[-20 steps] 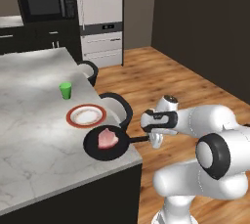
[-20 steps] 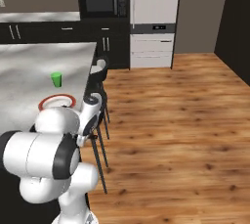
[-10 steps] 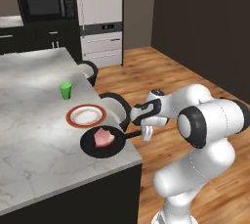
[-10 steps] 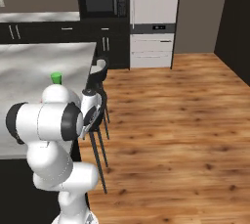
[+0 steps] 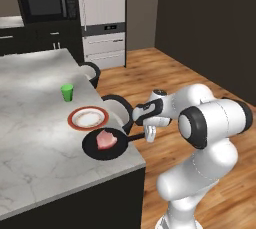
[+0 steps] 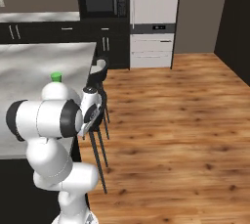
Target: Pick up the pan with the steak in it and place it on the dining table. Then place the steak on the plate.
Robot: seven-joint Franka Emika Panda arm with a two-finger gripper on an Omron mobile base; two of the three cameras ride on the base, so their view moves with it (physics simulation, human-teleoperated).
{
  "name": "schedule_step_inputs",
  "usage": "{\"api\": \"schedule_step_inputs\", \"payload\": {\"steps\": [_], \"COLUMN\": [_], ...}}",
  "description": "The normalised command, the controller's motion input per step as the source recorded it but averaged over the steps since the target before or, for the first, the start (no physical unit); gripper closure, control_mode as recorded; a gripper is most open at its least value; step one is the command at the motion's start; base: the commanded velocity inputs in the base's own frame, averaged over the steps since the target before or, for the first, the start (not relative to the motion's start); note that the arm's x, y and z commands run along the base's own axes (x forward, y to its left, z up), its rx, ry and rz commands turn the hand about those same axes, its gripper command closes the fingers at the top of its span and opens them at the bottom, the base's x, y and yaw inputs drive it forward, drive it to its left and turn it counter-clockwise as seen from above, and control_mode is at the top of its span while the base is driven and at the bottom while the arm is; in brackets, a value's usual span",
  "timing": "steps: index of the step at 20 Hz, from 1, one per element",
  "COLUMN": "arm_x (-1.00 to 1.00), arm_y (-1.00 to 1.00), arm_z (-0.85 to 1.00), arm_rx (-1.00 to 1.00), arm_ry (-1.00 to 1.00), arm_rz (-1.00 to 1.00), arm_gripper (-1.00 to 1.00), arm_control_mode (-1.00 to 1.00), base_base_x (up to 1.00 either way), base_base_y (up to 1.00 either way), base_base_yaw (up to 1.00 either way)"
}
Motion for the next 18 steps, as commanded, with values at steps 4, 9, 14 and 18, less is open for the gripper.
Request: {"api": "schedule_step_inputs", "payload": {"steps": [4,9,14,18], "arm_x": [0.0,0.0,0.0,-0.06], "arm_y": [0.0,0.05,0.19,0.37], "arm_z": [0.01,0.25,0.41,0.17], "arm_rx": [0.0,0.0,0.0,0.0], "arm_ry": [0.0,0.0,0.0,0.0], "arm_rz": [0.0,-0.01,-0.02,-0.03], "arm_gripper": [-1.0,-1.0,-1.0,-1.0], "arm_control_mode": [-1.0,-1.0,-1.0,-1.0], "base_base_x": [0.0,0.0,0.0,0.0], "base_base_y": [0.0,0.0,0.0,0.0], "base_base_yaw": [0.0,0.0,0.0,0.0]}}
